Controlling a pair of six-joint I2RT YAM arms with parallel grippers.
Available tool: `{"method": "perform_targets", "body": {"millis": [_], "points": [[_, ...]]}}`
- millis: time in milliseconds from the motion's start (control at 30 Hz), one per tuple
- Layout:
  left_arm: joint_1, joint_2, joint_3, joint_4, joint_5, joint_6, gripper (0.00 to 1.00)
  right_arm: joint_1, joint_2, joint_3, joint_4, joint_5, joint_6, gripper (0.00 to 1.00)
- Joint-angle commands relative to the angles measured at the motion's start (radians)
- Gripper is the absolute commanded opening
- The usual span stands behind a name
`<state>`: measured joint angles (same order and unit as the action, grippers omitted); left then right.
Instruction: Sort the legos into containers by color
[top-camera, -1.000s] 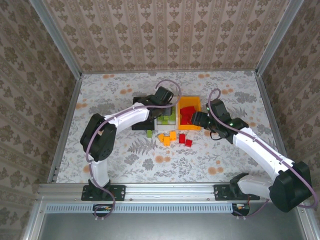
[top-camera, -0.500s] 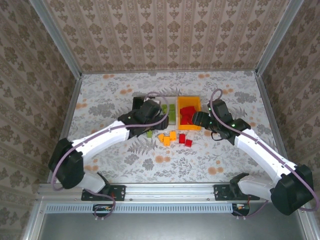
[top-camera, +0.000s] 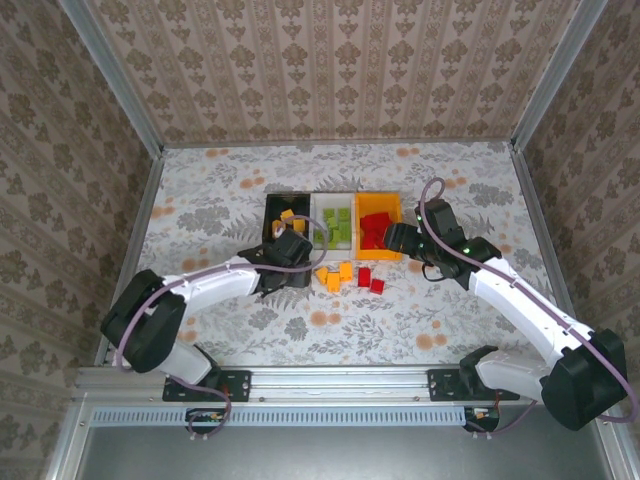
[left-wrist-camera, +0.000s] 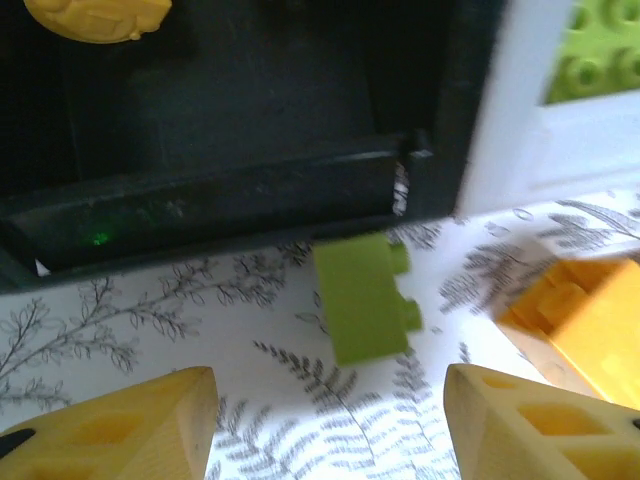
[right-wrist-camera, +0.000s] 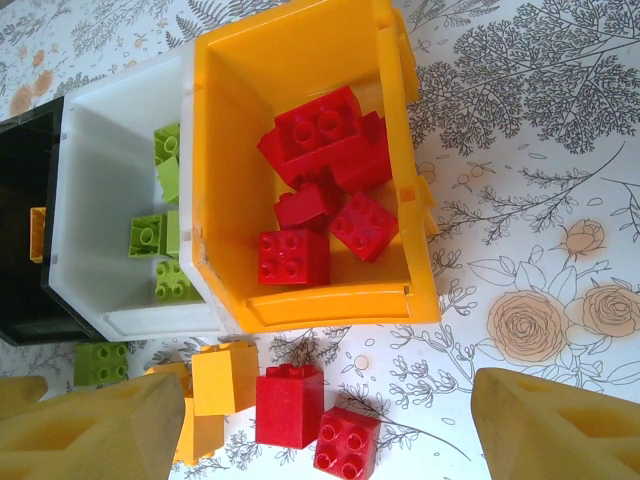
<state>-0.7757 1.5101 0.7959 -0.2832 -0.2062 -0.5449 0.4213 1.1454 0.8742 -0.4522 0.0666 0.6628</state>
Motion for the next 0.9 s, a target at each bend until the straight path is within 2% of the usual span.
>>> {"method": "perform_targets", "body": {"millis": [0,233,367,500,700,867], "points": [[0.016,0.045,0.004,0.079,-0.001,0.029,0.62,-0.005,-0.008,0.019,-0.025,-0.007,0.012,0.77],[0.02,0.113,0.032,0.11,0.005,0.037,0.54,-0.005,-0.025,0.022,-0.034,0.0,0.009,0.77],[0.018,0.12,0.029,0.106,0.008,0.033,0.41,-0.005,-0.028,0.02,-0.035,0.004,0.01,0.77],[0.009,0.086,0.008,0.082,0.012,0.012,0.33,-0.006,-0.027,0.02,-0.034,0.003,0.009,0.77],[-0.079,-0.079,0.009,-0.02,-0.017,-0.021,0.31,-0.005,-0.029,0.015,-0.025,-0.002,0.012,0.77],[-0.111,-0.149,0.139,-0.107,-0.035,-0.002,0.33,-0.006,-0.036,-0.002,-0.016,-0.004,0.014,0.77]]}}
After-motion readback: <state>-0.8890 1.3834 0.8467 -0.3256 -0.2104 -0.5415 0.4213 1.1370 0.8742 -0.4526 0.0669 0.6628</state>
